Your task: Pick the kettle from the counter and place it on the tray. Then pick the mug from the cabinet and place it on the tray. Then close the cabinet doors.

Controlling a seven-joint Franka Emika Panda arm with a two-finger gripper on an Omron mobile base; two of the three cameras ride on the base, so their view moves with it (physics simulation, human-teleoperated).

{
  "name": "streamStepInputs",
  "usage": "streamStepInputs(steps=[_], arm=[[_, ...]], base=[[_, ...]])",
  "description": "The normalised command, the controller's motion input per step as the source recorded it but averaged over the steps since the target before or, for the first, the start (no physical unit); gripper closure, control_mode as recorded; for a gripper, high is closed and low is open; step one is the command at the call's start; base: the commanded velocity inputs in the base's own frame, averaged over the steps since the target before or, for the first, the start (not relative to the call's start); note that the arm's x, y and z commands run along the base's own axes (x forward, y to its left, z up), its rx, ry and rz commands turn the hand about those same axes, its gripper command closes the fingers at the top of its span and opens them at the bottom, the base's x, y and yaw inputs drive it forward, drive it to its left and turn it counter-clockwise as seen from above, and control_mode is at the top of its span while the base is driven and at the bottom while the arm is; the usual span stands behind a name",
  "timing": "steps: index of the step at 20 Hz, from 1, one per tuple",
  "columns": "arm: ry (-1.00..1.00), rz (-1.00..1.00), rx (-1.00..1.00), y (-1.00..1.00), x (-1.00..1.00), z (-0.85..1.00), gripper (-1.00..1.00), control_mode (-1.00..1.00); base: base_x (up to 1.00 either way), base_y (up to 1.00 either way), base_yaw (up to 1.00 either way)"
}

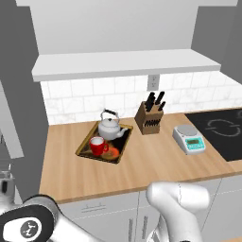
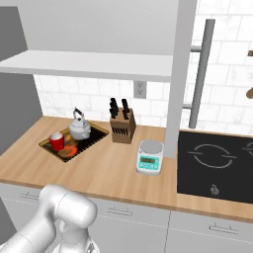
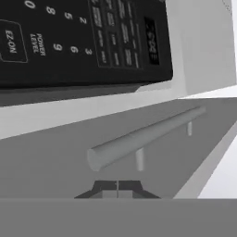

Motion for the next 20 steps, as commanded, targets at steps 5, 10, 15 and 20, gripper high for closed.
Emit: streamStepInputs(steps=[5, 10, 15, 20], arm=[[0.05, 0.00, 0.08, -0.83, 0.11, 0.00, 1.00, -1.00], [0.01, 0.00, 0.05, -0.77, 0.07, 0.00, 1.00, -1.00], [0.03, 0.01, 0.08, -0.32, 0.42, 0.03, 1.00, -1.00], [0.16, 0.03, 0.08, 0.00, 0.86, -0.07, 1.00, -1.00]], base=[[0.00, 0.00, 0.00], [0.00, 0.00, 0.00], [0.00, 0.00, 0.00], [0.00, 0.00, 0.00]])
